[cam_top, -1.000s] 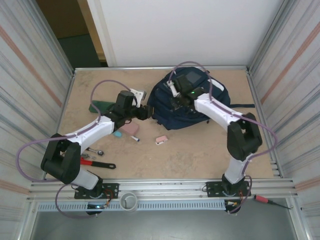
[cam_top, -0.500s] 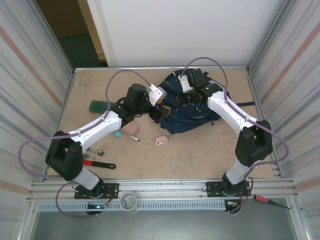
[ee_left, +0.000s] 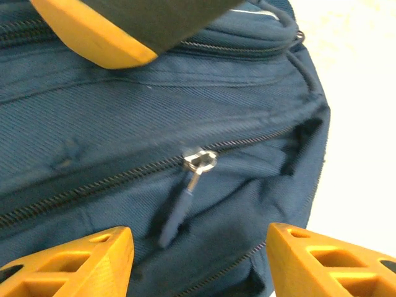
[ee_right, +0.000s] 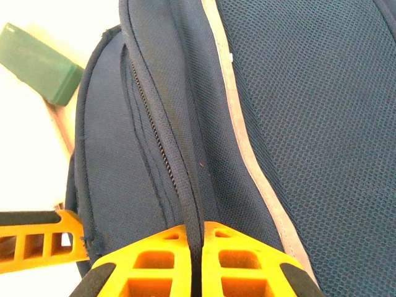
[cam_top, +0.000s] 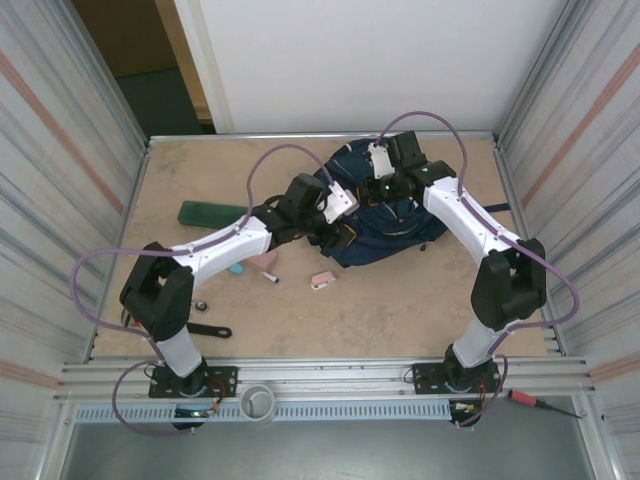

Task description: Pack books, pencil case, and school supplies into a backpack

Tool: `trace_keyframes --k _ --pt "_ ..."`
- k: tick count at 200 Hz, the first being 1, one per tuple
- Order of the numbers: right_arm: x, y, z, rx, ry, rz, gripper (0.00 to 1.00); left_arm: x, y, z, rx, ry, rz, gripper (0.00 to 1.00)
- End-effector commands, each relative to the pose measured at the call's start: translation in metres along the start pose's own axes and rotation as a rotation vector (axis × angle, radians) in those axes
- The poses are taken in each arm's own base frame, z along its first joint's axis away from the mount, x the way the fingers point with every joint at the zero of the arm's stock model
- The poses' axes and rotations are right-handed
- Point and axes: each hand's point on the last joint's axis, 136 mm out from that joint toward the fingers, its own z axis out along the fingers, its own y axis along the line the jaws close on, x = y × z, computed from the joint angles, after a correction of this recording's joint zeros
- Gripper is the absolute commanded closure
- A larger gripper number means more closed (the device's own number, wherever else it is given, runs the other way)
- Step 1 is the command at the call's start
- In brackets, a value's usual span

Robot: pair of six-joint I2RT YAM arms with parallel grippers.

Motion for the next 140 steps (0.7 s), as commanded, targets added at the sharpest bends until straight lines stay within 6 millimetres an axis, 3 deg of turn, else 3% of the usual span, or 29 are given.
trace_keyframes --k 1,78,140 --pt "-0.027 0.017 -0.018 -0.069 -0.080 0.025 1.00 -0.009 0.006 0.004 -0.035 0.003 0.032 0.44" --pt "-0.022 0.022 -0.012 -0.108 -0.068 0.043 1.00 -0.022 0.002 0.024 -0.017 -0.035 0.032 0.61" --pt "-0.011 0.011 0.000 -0.082 -0.037 0.056 1.00 -0.030 -0.014 0.023 0.064 -0.090 0.022 0.80"
